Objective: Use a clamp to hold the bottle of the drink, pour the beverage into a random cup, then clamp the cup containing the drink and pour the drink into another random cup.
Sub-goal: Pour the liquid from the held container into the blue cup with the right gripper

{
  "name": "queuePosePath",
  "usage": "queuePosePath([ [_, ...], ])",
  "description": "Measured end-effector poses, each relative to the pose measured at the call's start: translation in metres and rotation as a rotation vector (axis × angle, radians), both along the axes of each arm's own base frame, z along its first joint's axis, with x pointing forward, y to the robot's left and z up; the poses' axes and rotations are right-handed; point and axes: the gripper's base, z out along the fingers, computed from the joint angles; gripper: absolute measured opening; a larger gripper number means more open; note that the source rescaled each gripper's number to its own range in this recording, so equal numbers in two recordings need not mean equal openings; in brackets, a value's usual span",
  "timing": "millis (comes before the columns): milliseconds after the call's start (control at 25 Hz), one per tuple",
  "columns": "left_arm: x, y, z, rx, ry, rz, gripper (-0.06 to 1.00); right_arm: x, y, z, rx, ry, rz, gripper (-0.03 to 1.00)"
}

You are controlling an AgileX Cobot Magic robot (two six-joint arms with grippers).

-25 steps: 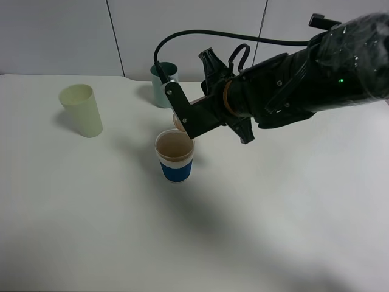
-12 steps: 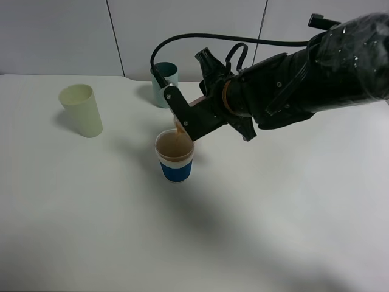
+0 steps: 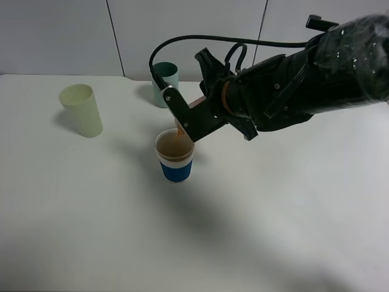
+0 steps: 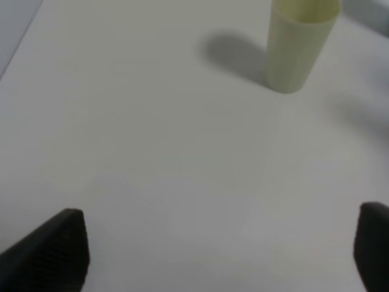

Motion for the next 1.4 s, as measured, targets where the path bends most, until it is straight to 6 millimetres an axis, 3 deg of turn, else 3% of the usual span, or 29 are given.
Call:
queuePosePath([
  [1400,0.0,0.0,0.0,0.0,0.0,0.0,0.95,0.0041,-0.0019,0.005,-0.088,-0.087,0.038,0.01],
])
